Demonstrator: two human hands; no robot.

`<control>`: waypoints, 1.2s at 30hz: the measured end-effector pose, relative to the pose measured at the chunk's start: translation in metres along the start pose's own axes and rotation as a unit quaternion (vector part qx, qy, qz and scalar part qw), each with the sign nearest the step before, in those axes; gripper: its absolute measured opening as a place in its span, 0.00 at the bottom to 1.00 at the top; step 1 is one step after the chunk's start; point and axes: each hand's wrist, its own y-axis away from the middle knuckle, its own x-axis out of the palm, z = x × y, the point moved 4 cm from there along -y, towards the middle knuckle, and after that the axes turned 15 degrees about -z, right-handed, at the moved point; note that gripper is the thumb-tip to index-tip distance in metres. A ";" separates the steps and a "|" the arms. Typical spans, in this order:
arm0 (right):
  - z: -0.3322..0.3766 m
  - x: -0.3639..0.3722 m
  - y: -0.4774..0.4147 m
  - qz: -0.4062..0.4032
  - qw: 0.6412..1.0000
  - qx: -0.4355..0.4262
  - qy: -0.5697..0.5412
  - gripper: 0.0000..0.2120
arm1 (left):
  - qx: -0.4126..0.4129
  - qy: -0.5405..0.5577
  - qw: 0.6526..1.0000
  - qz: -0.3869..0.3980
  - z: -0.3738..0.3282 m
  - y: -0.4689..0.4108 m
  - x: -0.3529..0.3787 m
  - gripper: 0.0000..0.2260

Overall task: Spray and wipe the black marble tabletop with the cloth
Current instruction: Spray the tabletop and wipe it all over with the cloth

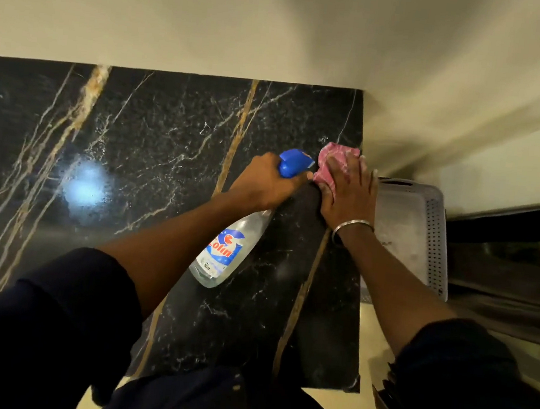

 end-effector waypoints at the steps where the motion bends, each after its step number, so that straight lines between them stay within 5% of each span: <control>1: 0.000 0.002 -0.017 -0.003 1.000 0.000 0.001 0.29 | 0.003 -0.007 1.000 0.003 -0.003 -0.008 0.002 0.17; 9: 0.013 0.011 -0.140 -0.021 0.997 0.076 -0.021 0.30 | -0.003 -0.002 1.000 -0.001 -0.027 -0.079 -0.004 0.14; 21: 0.087 0.015 -0.137 -0.047 0.989 0.138 0.019 0.29 | -0.047 0.046 0.998 -0.022 0.025 -0.088 -0.105 0.17; 26: 0.193 0.025 -0.135 -0.044 0.992 0.112 0.027 0.29 | -0.036 0.075 0.996 -0.023 0.076 -0.087 -0.181 0.07; 32: 0.400 0.040 -0.132 -0.013 1.000 0.017 0.009 0.30 | -0.051 0.084 0.993 -0.065 0.162 -0.090 -0.301 0.15; 36: 0.537 0.040 -0.131 0.018 0.999 -0.046 -0.019 0.31 | -0.066 0.078 0.991 -0.092 0.225 -0.088 -0.385 0.11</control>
